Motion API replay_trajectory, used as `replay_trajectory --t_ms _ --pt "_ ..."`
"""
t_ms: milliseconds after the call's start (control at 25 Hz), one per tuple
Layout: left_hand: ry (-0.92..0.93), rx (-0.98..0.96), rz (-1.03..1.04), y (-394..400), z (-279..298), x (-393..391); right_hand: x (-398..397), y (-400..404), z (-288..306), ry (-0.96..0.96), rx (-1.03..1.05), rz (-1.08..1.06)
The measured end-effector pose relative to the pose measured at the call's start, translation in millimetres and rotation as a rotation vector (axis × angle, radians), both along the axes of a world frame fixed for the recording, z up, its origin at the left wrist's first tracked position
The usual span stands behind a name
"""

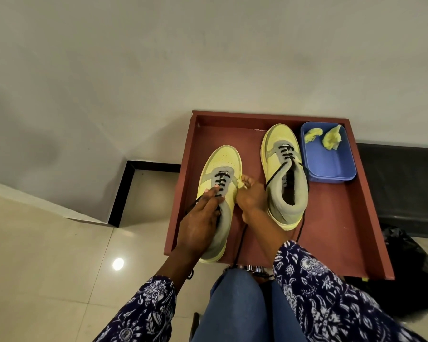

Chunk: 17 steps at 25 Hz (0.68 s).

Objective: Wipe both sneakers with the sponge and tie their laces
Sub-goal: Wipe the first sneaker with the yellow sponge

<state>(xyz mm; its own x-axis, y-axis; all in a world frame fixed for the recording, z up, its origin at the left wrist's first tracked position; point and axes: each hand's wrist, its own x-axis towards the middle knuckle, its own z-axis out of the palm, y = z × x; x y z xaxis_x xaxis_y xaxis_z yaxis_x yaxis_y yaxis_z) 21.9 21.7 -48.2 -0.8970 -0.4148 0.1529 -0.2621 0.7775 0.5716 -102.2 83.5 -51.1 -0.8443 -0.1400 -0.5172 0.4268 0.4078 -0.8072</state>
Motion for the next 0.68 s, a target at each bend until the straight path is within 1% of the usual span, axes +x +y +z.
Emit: replay_trajectory --t_ms 80,240,480,560,680 --pt "-0.005 -0.077 0.006 2 3 -2 10 5 -4 -0.017 -0.036 -0.012" --pt "-0.059 -0.299 0.004 6 11 -12 23 15 -10 -0.063 -0.117 0.007" --pt "-0.032 -0.353 -0.054 2 10 -27 29 24 -13 -0.044 -0.097 0.029" --pt "-0.035 -0.333 -0.065 1 9 -27 29 27 -13 -0.044 -0.085 0.024" --pt "-0.015 -0.245 -0.088 0 8 -22 31 29 -17 -0.025 -0.057 0.039"
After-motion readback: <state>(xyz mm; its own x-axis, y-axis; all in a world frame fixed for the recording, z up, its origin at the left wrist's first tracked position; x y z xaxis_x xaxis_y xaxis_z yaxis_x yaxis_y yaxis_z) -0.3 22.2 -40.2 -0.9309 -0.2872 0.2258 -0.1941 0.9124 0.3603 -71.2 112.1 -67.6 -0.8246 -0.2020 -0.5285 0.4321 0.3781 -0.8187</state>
